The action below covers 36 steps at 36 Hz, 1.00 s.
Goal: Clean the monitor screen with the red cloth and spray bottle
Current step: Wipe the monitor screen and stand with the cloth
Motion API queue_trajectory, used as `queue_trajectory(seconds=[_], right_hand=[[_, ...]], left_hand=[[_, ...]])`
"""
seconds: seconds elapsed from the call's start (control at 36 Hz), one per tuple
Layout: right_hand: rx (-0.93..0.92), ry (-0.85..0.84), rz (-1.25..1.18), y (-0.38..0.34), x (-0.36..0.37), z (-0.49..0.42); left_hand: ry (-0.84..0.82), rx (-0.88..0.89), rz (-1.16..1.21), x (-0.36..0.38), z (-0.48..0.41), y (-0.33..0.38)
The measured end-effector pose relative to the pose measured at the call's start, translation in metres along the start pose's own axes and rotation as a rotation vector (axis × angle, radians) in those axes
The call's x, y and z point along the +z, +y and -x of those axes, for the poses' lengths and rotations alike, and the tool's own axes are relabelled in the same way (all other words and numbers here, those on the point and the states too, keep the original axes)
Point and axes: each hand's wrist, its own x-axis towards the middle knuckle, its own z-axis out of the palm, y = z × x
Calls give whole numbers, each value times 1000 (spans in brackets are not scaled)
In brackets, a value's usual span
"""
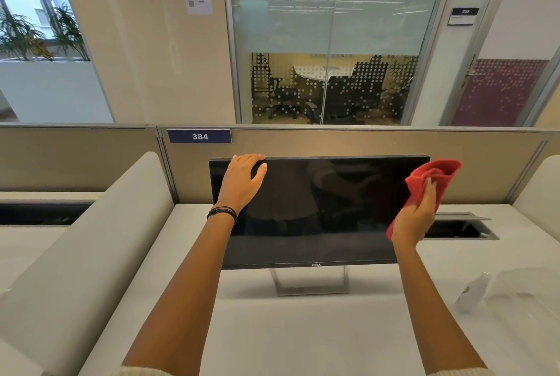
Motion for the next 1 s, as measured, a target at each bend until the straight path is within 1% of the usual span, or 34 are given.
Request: queue_trajectory(seconds=[0.06, 0.14, 0.17, 0.22, 0.28, 0.5, 0.56, 0.61, 0.72, 0.86, 0.94, 1.0], right_hand=[[-77, -43, 73, -10, 5, -18], [-217, -251, 337, -19, 13, -45], [-233, -314, 401, -21, 15, -50], [-249, -354, 499, -21, 15, -56], [-232, -331, 529, -18, 14, -56], [-80, -244, 427, 0, 22, -25], [-47, -231, 450, 8, 20, -17], [-18, -248, 474, 19, 15, -7], [54, -295, 326, 38, -1, 16], [155, -313, 301, 46, -8, 26], [138, -231, 326, 34, -5, 18], [126, -129, 319, 22, -2, 8]], left_hand=[[4, 1, -2, 1, 0, 0], [11, 1, -3, 3, -1, -2], [14, 2, -2, 3, -1, -2], [17, 8, -3, 4, -1, -2], [17, 15, -4, 4, -2, -2], [22, 20, 5, 5, -1, -4], [22, 20, 6, 5, -1, -4], [23, 22, 6, 6, -2, -4], [25, 26, -6, 6, -2, -5], [12, 43, -31, 4, -1, -6], [8, 42, -37, 3, -1, -6], [7, 43, -39, 3, -1, -6]])
